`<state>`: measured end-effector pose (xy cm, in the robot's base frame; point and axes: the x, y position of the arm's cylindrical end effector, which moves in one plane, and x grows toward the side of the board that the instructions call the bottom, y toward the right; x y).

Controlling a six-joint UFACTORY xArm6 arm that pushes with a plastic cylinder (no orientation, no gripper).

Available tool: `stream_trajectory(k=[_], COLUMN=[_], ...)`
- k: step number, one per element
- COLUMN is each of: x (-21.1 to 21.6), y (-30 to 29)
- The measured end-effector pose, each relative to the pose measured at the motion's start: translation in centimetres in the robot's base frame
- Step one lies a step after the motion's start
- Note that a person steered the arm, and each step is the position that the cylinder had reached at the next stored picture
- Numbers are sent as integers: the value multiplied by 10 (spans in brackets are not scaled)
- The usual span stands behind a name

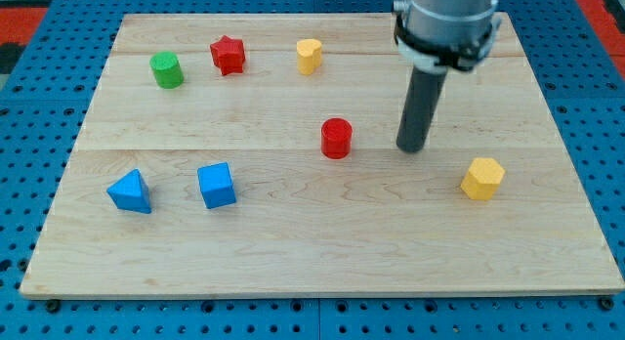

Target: Push the green star right to the red circle

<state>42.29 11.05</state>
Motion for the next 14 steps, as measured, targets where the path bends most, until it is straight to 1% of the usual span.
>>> stream_trajectory(k=[1,2,3,4,5,6,7,8,9,10,11,13,14], x=[-49,-76,-120,-151,-162,-174,-148,-109,-114,-128,-109,-20,6], y=[42,110,123,93,81,49,32,2,-15,-35,-48,-20,0])
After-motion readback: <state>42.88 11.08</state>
